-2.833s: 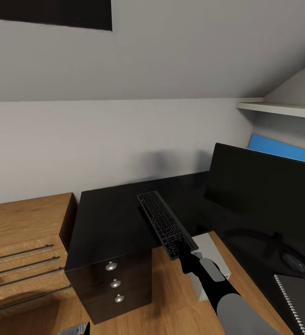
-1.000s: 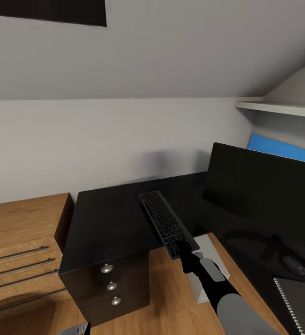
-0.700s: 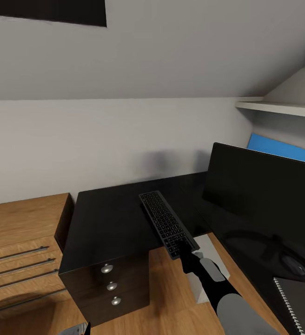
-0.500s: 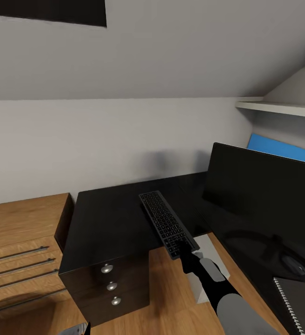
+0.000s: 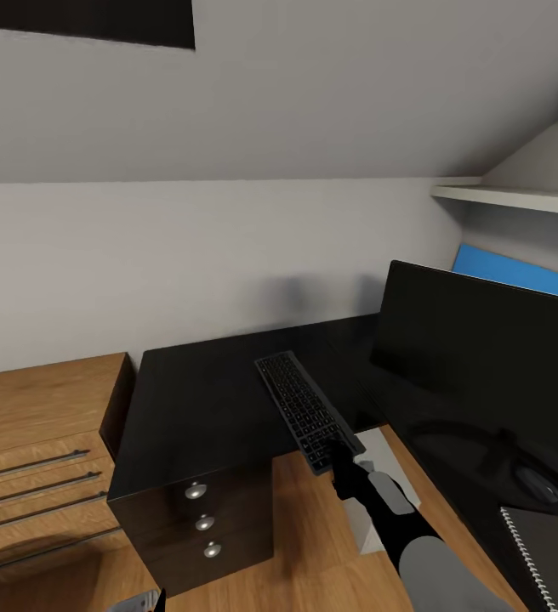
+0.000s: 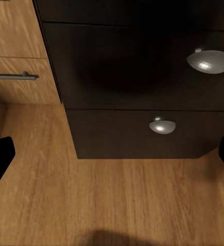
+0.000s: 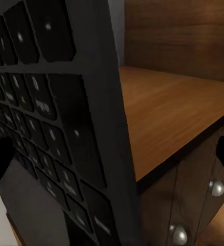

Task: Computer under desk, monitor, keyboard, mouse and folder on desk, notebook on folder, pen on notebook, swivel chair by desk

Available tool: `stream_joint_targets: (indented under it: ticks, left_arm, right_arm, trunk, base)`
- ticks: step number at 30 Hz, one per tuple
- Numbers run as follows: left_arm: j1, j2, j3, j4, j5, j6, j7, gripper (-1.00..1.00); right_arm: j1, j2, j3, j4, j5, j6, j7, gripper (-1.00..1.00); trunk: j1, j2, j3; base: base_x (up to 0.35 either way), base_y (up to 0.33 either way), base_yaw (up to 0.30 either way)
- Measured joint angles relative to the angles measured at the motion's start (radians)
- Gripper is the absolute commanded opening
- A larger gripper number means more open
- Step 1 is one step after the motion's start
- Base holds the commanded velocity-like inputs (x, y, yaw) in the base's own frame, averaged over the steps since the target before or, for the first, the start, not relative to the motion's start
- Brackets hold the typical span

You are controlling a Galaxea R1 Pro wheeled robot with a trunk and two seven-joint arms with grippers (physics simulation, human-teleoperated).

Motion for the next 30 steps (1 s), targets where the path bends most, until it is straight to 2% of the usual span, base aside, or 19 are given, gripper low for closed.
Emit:
stream_joint_targets:
  ticks: [7,20,30]
  left_arm:
    - [0.000,0.000,0.000,0.000,0.000,0.000,0.000,1.00]
    - [0.000,0.000,0.000,0.000,0.000,0.000,0.000,1.00]
    - [0.000,0.001,0.001,0.000,0.000,0.000,0.000,1.00]
  right_arm:
    - [0.000,-0.011,-0.004,0.001,-0.001,0.000,0.003,1.00]
    - [0.000,-0.013,-0.005,0.001,-0.001,0.000,0.003,1.00]
    - [0.000,-0.013,-0.004,0.001,0.000,0.000,0.003,1.00]
  trunk:
    - [-0.027,0.049,0.022]
    - [-0.077,0.140,0.063]
    - [-0.077,0.140,0.063]
  base:
    - [0.000,0.000,0.000]
    - [0.000,0.000,0.000]
    - [0.000,0.000,0.000]
